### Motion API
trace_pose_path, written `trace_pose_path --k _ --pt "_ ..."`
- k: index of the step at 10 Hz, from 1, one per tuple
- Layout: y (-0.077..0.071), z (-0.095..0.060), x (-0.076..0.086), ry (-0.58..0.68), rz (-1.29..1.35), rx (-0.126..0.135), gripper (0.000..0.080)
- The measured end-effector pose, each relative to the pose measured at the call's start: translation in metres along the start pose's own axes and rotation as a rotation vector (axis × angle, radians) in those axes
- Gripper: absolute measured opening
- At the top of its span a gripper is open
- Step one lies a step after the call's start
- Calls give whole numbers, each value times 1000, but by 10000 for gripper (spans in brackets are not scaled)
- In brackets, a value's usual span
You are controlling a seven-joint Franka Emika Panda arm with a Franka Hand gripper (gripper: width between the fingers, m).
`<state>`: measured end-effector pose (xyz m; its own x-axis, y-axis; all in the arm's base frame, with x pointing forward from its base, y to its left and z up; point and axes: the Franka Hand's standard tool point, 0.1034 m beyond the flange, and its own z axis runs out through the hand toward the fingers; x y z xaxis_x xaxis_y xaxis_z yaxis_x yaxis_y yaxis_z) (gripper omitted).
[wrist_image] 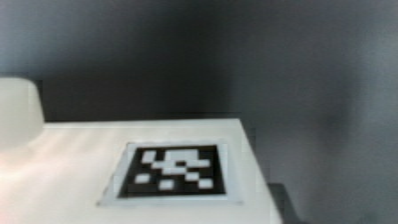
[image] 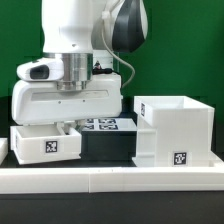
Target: Assemble drawer
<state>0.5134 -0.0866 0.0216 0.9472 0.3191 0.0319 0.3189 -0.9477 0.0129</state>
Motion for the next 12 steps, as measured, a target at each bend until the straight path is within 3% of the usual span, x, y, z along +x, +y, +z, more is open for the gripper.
trace_pose_path --k 4,12 --pt "-5 0 5 -1 -498 -53 41" --pt "-3 -3 8 -44 -1016 -60 41"
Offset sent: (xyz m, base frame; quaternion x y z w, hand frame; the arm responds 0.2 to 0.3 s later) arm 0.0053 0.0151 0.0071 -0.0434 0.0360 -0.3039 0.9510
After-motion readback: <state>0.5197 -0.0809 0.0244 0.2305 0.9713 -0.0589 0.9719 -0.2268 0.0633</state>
